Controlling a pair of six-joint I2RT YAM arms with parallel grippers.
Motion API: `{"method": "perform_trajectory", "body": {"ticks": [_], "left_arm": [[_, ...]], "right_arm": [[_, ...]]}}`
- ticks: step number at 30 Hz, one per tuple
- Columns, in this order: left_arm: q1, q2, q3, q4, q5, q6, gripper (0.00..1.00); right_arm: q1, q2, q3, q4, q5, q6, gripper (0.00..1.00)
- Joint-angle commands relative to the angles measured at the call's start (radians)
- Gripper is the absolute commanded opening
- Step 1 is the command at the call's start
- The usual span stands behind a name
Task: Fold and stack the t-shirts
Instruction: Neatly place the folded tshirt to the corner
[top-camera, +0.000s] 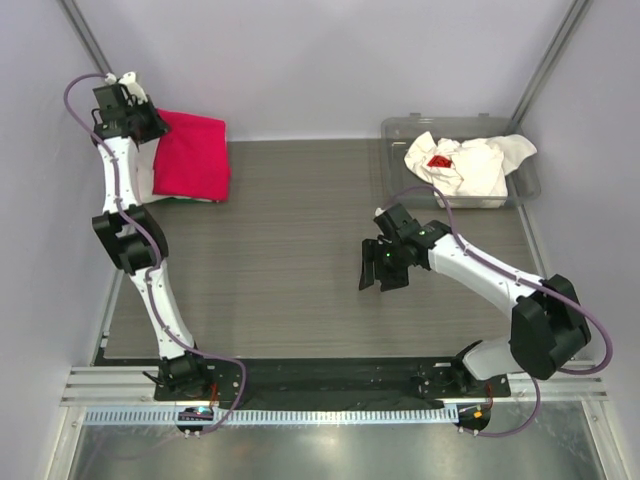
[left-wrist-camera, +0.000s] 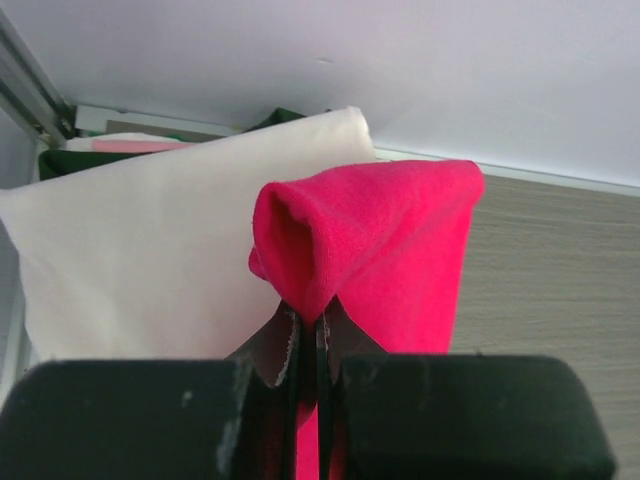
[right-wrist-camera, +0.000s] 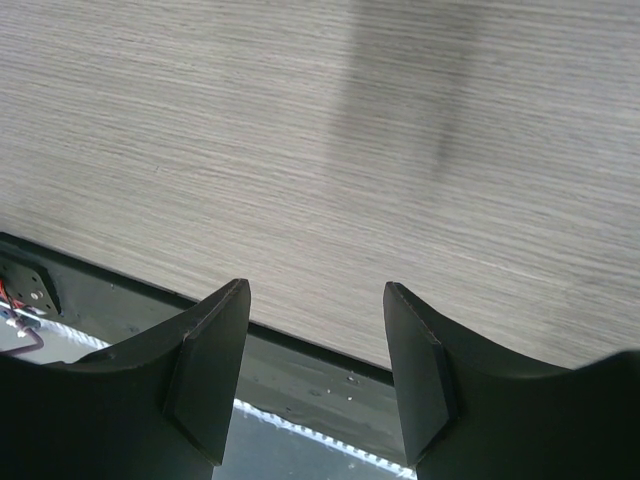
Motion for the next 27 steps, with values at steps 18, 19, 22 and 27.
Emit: {"method": "perform_trajectory", "body": {"ticks": [18,19,22,27], "left_arm": [[0.036,0.242,0.137,0.416,-0.267,-0.023,0.0],[0.036,0.24,0.12,0.427,-0.269,-0.025,0.05],[0.03,0.224,0.083,0.418,-0.342,-0.029,0.55],[0.025,0.106,0.002,0.379,-0.393,-0.051,1.0]], "right_arm": [[0.004,0.196,0.079,0.11,-0.056,-0.009,0.61],[0.004,0.196,0.082,0.112,-0.054,-0.006,0.61],[0.004,0.185,0.084,0.113,-0.054,0.002,0.61],[0.004,0.138,0.079,0.112,-0.059,0.021,0.61]]}}
